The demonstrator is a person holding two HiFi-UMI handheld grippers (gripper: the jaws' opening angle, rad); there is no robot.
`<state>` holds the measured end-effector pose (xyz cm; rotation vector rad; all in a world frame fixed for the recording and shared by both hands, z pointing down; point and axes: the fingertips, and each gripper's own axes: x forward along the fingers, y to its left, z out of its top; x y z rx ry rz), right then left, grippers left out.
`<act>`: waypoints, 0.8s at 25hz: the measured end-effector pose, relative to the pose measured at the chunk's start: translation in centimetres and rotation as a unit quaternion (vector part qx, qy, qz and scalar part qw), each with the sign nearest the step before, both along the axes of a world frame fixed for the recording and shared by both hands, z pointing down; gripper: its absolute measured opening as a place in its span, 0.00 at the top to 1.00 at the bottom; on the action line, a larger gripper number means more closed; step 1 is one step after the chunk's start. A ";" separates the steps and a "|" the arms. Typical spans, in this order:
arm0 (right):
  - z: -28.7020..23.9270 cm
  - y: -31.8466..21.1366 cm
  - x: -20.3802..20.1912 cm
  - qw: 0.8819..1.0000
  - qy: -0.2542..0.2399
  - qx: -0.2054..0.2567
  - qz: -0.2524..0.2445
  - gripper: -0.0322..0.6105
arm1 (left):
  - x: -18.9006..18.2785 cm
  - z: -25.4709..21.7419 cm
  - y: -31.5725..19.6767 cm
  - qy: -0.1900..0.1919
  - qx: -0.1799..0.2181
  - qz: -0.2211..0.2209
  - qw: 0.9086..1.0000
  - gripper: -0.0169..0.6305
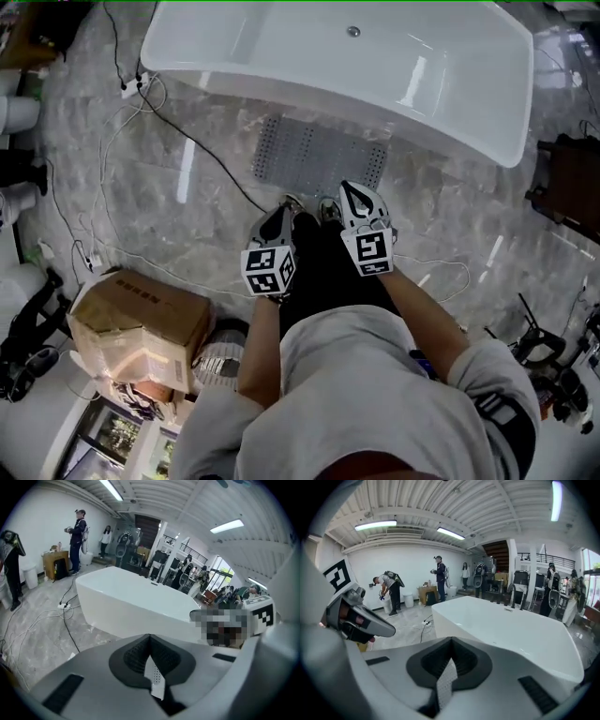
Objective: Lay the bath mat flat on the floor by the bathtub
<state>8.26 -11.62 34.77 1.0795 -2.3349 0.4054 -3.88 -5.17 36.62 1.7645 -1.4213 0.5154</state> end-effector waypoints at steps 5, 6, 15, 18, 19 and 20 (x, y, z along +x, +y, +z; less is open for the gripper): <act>-4.1 2.5 6.4 0.998 -0.006 0.012 0.058 0.94 | 4.5 -5.1 1.3 -0.004 0.027 0.025 0.999 0.96; -4.8 2.6 6.9 0.998 -0.007 0.014 0.063 0.94 | 5.0 -6.0 1.4 -0.004 0.033 0.032 0.999 0.96; -13.2 0.3 2.9 0.990 -0.012 0.088 0.108 0.94 | 3.6 -13.7 -3.0 -0.019 0.119 0.091 0.988 0.96; -15.1 0.3 1.4 0.986 -0.005 0.102 0.135 0.94 | 2.5 -15.6 -4.5 -0.025 0.151 0.124 0.980 0.96; -15.9 0.3 0.8 0.984 -0.007 0.106 0.145 0.94 | 2.2 -16.4 -5.0 -0.019 0.162 0.137 0.977 0.96; -16.8 0.5 0.2 0.982 -0.011 0.110 0.155 0.94 | 2.0 -17.2 -5.2 -0.010 0.173 0.153 0.973 0.96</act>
